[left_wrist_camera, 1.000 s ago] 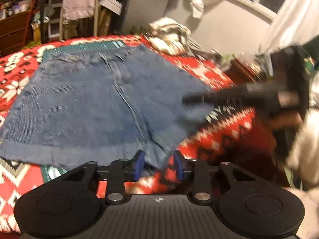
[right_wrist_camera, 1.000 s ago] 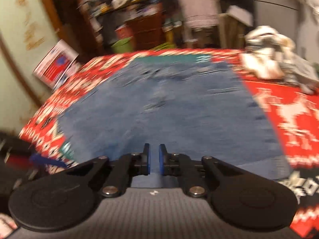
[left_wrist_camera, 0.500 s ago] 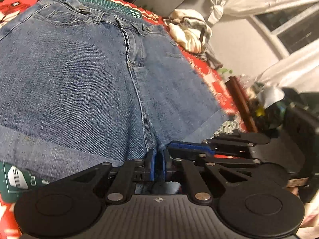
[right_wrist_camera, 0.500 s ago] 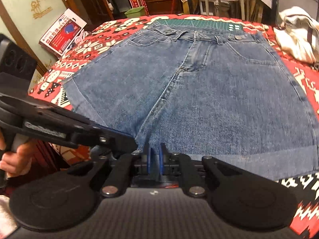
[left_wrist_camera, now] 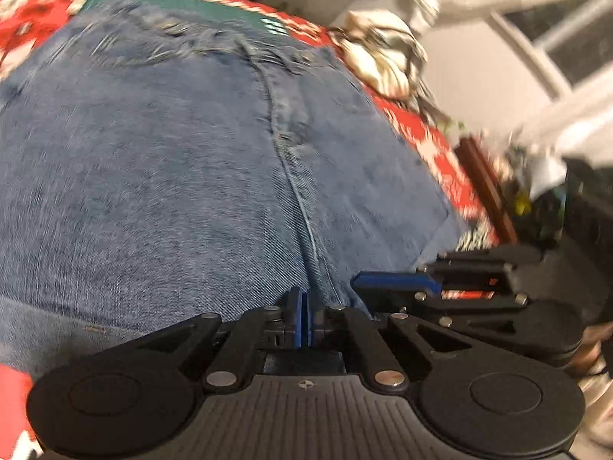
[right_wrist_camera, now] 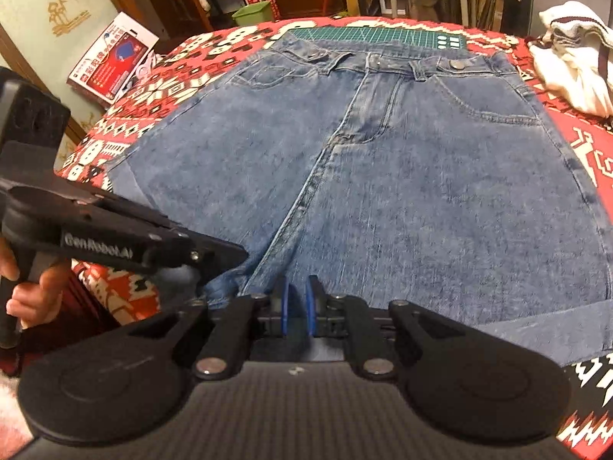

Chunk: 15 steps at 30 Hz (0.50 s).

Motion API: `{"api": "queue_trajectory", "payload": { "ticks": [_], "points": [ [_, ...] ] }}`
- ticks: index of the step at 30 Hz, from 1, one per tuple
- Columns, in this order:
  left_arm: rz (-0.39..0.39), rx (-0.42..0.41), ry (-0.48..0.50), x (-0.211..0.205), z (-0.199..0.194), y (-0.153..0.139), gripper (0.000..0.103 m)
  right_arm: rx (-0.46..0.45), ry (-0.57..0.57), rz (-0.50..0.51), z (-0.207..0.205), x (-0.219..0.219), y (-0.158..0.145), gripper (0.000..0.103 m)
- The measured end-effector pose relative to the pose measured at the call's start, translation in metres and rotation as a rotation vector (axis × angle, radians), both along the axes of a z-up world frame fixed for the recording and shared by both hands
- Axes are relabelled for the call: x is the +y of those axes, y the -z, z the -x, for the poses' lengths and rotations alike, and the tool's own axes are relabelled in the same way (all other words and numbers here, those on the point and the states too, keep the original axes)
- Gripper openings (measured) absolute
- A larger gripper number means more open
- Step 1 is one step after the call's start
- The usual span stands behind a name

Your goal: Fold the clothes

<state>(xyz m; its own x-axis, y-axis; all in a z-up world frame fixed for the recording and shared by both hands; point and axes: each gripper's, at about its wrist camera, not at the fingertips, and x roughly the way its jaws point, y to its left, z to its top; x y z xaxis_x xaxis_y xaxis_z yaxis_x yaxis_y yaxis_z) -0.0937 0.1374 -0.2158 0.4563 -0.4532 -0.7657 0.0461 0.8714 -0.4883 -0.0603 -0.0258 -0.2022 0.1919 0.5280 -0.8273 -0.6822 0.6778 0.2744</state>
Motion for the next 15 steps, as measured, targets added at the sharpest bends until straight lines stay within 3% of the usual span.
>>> {"api": "queue_trajectory", "payload": {
  "ticks": [6,15],
  "points": [
    [-0.195,-0.030,0.161,-0.026,0.006,-0.008,0.002,-0.008,-0.051,0.041,0.005,0.001,-0.003,0.011],
    [-0.282,-0.008,0.229,-0.032,-0.004,-0.016,0.004,-0.042,-0.120,0.102,0.001,0.016,-0.015,0.011]
  ]
}}
